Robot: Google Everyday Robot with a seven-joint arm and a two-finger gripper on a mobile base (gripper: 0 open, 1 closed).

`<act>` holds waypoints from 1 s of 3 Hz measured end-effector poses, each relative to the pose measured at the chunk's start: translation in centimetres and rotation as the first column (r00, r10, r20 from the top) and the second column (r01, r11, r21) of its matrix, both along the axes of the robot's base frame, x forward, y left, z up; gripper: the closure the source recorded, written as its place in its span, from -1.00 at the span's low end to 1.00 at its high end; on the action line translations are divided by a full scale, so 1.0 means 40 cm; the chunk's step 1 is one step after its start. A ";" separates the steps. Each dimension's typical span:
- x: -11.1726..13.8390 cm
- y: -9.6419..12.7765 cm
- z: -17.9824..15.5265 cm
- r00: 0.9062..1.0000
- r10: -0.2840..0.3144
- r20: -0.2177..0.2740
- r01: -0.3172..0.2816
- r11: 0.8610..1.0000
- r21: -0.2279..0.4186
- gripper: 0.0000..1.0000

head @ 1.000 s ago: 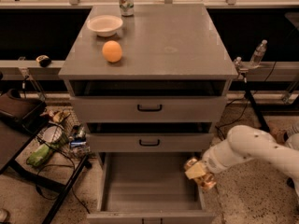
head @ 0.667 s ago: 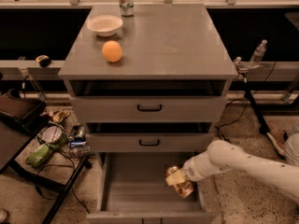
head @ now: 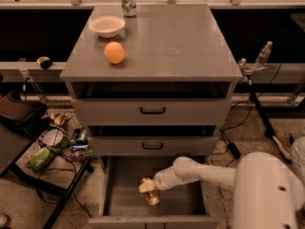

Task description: Place orange can into bottom drawer

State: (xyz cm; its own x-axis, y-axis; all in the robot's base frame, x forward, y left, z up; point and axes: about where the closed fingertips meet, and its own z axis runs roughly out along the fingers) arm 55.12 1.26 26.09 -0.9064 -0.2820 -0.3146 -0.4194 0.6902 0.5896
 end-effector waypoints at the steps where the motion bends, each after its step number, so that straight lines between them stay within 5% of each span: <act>1: -0.003 0.096 -0.192 0.991 -0.018 -0.131 0.014 0.999 -0.033 1.00; 2: -0.034 0.151 -0.331 0.968 -0.049 -0.246 0.029 0.996 -0.087 1.00; 3: -0.034 0.162 -0.338 0.968 -0.047 -0.245 0.027 0.996 -0.086 0.62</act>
Offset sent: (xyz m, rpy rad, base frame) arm -0.0257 0.0831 -0.1959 -0.1481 0.3945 -0.0800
